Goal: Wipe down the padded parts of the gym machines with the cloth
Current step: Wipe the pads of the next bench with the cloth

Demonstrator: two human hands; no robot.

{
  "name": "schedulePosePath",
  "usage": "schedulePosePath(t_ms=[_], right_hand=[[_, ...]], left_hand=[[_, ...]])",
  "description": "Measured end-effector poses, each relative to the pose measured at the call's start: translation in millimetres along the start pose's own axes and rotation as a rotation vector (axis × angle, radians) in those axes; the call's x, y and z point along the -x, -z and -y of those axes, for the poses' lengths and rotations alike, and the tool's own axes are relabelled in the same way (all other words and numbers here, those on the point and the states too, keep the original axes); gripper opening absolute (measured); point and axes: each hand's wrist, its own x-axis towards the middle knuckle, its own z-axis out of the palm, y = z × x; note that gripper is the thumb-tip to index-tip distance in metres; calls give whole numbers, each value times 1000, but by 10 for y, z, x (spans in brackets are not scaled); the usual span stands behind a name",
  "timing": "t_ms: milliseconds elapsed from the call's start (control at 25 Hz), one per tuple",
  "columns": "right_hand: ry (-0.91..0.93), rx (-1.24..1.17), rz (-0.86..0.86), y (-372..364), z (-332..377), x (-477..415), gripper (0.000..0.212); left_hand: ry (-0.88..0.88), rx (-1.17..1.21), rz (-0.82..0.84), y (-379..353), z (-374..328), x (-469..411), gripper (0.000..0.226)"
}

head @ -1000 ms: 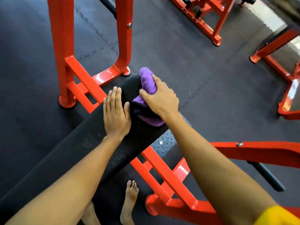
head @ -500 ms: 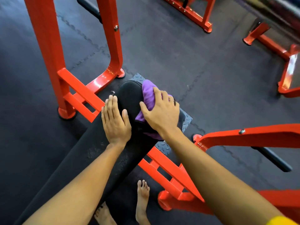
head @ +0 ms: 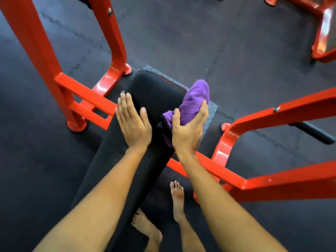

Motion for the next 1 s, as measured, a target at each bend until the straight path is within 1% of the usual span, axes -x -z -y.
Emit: schedulePosePath(t_ms=[120,240,280,360,440,480,560,640,680,720,800,840,880,920,960,1000], right_hand=[[-109,-89,-69,-194,-187,523,89],[-149,-112,-10,-247,-322,1034,89],[-137,-126,33,-223,-348,1083,90],[-52,-129,78,-164,-386,915,89],[64,-69,41,-126,-346,607,83],[94,-42,15,-113,-302,487,81],[146,40,-32,-137,-220,448,75],[267,218,-20,-165,-250,661,69],[383,319,46,-157,-313,823,67],[542,407,141,-116,-380,931,68],[896,514,336,20,-498,803,71],[1048,537,388,82,-483,622,69],[1152,566,405,117,-405,417,65],[1184,597,395,119,-295,219,61],[1151,614,361,89,-166,43,58],[1077,615,314,32,-34,-69,55]], left_hand=[[-94,30,56,45,138,55,58],[-184,54,93,105,293,131,56],[-195,65,102,129,329,153,56],[-201,86,115,170,354,199,55],[-200,106,126,215,398,249,55],[-193,112,127,228,446,278,55],[-128,119,106,242,540,360,55],[-46,110,83,259,635,461,56],[-30,106,76,271,683,523,56],[-36,105,71,278,710,575,55],[-51,107,69,288,753,611,55],[-58,113,67,290,772,614,54],[-62,120,62,290,782,619,54],[-53,125,52,294,773,630,54],[-36,133,44,292,760,633,54],[-18,150,42,289,748,632,54]])
